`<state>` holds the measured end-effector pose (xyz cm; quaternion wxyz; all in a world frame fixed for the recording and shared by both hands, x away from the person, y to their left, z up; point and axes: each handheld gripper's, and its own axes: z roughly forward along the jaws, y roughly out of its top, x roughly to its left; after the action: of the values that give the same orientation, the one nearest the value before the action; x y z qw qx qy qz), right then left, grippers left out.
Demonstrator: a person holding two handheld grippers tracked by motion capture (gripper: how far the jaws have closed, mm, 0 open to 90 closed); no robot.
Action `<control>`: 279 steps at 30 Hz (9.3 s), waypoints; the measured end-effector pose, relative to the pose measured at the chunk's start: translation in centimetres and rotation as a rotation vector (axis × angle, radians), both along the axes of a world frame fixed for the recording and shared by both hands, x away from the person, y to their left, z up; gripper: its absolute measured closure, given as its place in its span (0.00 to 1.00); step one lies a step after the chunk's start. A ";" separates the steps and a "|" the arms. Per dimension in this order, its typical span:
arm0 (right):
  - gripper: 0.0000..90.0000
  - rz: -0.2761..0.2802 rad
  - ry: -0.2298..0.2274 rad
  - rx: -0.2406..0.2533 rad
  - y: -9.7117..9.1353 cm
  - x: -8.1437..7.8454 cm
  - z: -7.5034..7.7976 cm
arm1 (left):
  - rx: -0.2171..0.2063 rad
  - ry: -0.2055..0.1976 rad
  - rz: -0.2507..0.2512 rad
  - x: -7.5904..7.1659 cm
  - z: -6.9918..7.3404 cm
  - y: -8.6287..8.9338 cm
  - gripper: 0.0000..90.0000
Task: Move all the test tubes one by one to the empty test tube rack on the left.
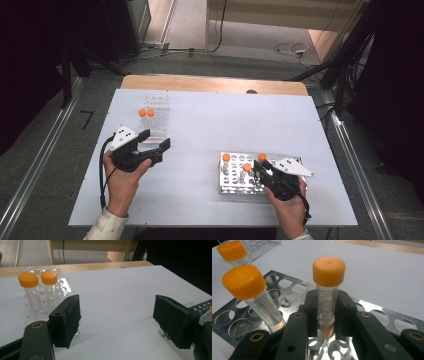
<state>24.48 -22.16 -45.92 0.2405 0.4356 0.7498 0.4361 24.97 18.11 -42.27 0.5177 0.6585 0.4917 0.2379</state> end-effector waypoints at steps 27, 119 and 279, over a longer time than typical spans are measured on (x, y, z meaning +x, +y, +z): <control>0.80 0.040 -0.127 0.118 -2.1 -3.7 6.4 | -0.004 -0.007 -0.005 -0.3 0.3 0.1 0.25; 0.80 0.366 0.028 0.012 13.0 -2.6 2.0 | 0.085 -0.032 -0.375 -4.0 0.7 -8.2 0.49; 0.19 0.390 0.012 0.048 5.2 -7.3 2.0 | 0.011 -0.051 0.002 2.4 0.2 -0.2 0.39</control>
<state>17.18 -16.97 -43.90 0.1364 0.2901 0.8109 0.4896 27.40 17.89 -42.10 0.5261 0.6545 0.4777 0.2581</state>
